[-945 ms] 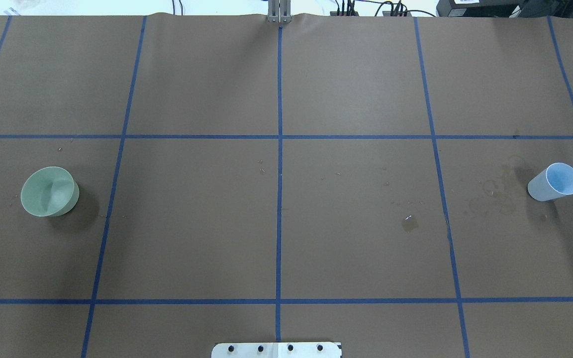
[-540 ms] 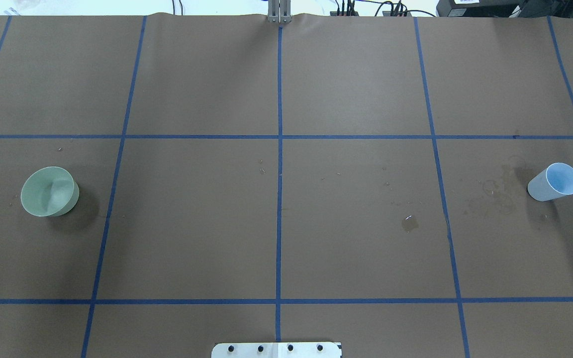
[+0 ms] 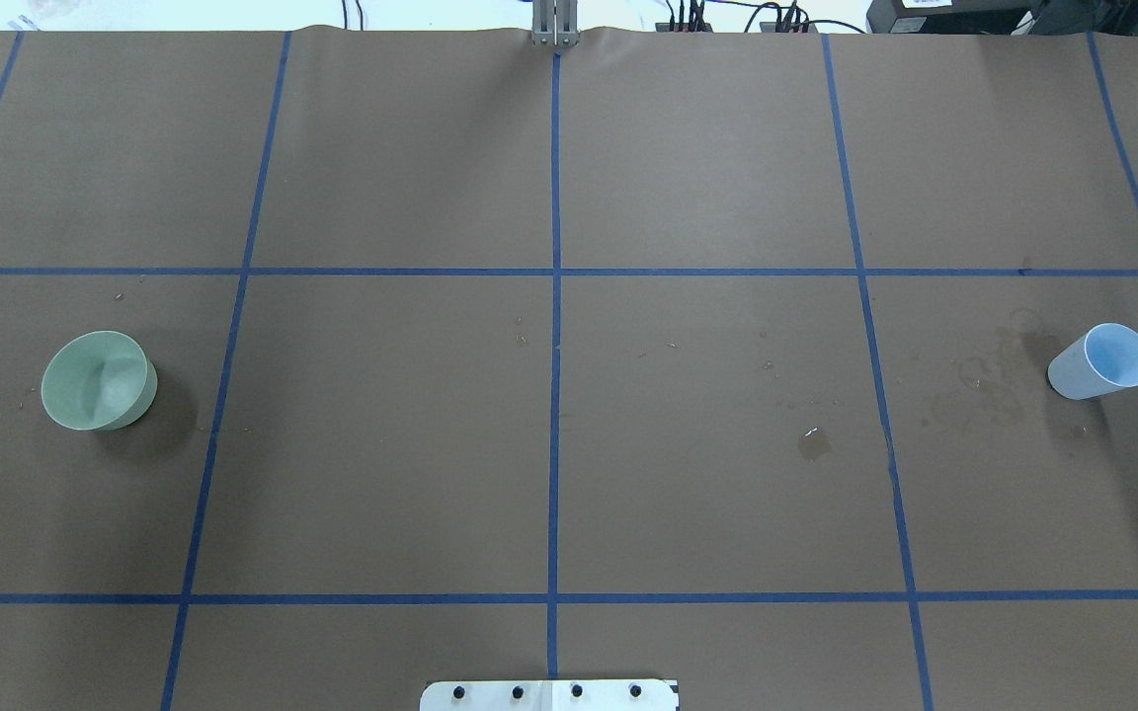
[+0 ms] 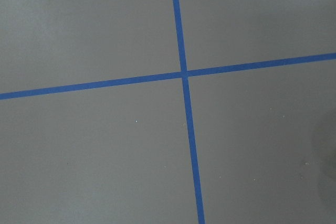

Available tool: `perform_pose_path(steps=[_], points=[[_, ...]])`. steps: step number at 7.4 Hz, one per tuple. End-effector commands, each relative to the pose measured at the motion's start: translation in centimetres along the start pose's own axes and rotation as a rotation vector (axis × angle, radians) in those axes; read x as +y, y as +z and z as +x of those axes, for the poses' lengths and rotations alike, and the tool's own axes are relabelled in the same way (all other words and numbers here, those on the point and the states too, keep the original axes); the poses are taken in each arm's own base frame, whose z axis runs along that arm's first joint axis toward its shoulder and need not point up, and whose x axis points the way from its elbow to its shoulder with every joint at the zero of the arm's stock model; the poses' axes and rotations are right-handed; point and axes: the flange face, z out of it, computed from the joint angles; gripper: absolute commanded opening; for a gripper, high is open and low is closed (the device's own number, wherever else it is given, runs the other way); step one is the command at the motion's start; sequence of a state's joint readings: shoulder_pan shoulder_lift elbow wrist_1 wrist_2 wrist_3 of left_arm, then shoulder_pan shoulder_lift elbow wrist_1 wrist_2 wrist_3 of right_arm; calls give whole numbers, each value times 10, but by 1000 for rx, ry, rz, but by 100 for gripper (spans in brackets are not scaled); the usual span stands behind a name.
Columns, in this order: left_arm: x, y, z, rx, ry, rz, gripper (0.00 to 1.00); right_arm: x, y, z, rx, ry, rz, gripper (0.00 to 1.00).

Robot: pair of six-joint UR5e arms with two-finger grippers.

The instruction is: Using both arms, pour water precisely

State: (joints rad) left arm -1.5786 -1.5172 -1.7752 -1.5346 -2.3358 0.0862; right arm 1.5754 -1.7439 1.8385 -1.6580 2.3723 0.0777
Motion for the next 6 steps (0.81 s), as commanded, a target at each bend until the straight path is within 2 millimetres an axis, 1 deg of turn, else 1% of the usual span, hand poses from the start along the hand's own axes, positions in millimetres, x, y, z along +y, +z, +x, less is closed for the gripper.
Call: perform_pose_path(steps=[1,2,3,4,5,6], points=[[-20,4,30,9,41,43,100,-4,-2,-2,-1,-5,5,99],[-42,-4,45,15,24,90,100,-6,-3,-4,-1,-9,10,99],[-45,5,58,66,-55,68,100,-6,-4,-5,-2,-11,11,99],[-47,32,87,112,-132,17,100,-6,-4,-5,-2,-11,11,99],[-47,53,104,138,-176,30,100,-6,-4,-5,-2,-11,11,99],[-48,75,126,173,-259,53,100,-6,-4,-5,-2,-12,12,99]])
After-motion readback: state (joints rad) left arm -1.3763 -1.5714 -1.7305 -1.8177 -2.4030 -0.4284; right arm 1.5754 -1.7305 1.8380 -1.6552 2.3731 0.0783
